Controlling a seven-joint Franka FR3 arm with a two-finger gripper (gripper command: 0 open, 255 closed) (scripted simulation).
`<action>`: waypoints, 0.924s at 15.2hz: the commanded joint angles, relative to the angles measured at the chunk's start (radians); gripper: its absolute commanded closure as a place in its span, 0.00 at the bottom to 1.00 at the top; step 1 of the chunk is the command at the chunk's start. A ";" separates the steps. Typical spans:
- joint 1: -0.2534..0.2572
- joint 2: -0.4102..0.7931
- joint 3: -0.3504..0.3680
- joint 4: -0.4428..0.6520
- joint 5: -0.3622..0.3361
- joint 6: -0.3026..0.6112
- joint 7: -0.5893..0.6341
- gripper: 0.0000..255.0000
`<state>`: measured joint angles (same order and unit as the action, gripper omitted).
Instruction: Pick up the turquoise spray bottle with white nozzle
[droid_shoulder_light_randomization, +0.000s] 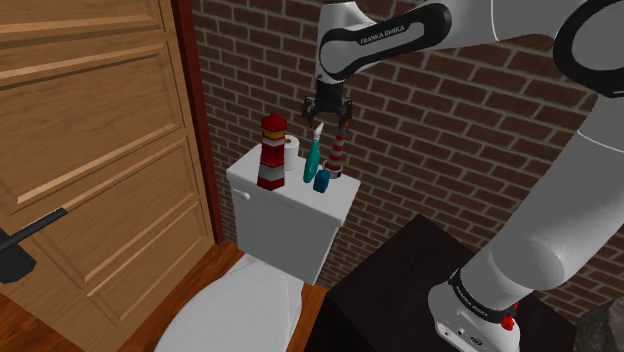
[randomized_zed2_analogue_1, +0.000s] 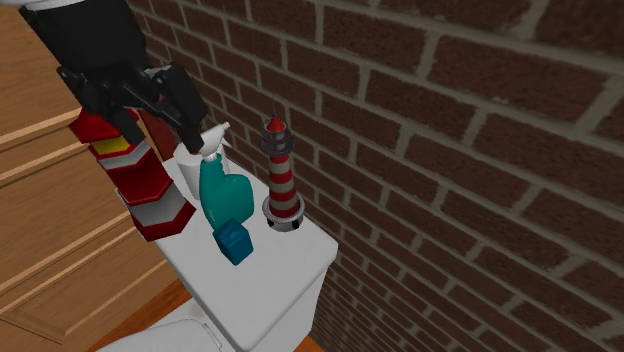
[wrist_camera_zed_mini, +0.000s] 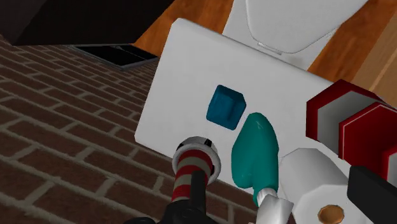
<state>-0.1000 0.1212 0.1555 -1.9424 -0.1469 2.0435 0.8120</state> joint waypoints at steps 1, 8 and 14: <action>-0.001 0.084 -0.009 0.064 -0.018 0.018 0.048 0.00; 0.004 0.214 -0.030 0.151 -0.042 0.059 0.115 0.00; 0.005 0.242 -0.033 0.127 -0.050 0.110 0.125 0.00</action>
<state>-0.0957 0.3623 0.1226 -1.8129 -0.1967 2.1498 0.9361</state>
